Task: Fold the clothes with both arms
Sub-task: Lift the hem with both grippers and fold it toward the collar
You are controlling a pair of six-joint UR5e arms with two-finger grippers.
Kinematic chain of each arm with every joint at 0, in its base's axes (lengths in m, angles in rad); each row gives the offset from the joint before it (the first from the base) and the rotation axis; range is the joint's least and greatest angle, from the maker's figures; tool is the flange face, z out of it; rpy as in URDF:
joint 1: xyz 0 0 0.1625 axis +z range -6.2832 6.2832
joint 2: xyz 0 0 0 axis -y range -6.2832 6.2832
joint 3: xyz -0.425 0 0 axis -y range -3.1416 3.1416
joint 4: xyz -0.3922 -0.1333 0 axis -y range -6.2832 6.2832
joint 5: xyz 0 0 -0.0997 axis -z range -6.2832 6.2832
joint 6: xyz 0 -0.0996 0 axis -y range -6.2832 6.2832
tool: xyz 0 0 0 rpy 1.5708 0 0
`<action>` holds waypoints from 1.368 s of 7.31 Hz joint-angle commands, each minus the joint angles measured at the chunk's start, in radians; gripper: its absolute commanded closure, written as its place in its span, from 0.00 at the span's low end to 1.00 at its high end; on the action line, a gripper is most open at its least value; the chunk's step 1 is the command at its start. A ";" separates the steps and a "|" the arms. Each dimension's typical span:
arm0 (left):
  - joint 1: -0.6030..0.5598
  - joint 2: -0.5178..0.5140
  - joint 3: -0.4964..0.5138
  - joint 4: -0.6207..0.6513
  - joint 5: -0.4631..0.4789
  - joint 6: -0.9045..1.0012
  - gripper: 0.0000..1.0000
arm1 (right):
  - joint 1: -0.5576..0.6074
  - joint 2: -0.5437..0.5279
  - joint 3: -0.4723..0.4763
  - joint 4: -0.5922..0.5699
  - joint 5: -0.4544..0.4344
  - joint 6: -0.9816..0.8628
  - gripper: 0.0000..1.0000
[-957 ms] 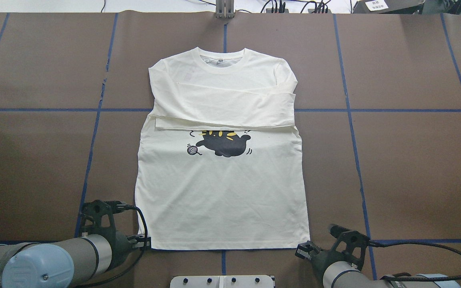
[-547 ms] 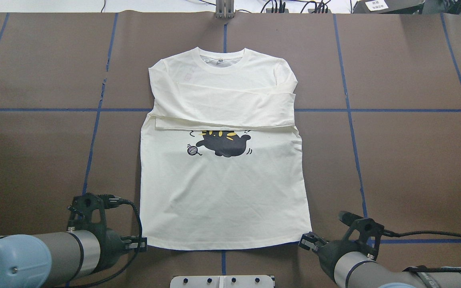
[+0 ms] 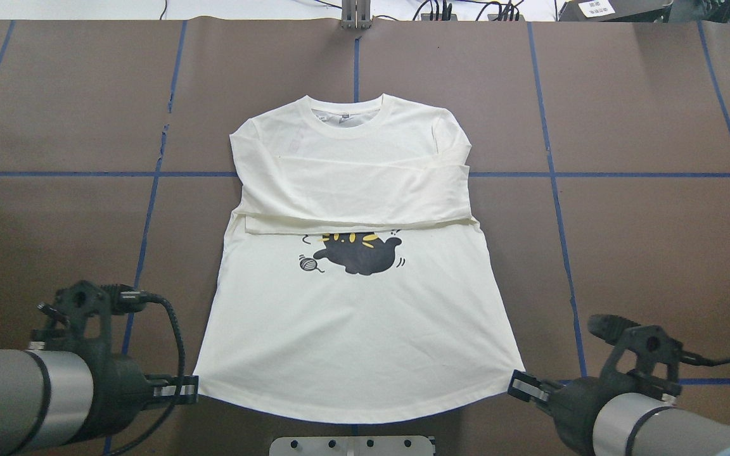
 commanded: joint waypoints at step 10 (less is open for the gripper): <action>-0.514 -0.357 0.986 -0.405 -0.026 0.571 1.00 | 0.686 0.432 -0.973 0.383 0.313 -0.531 1.00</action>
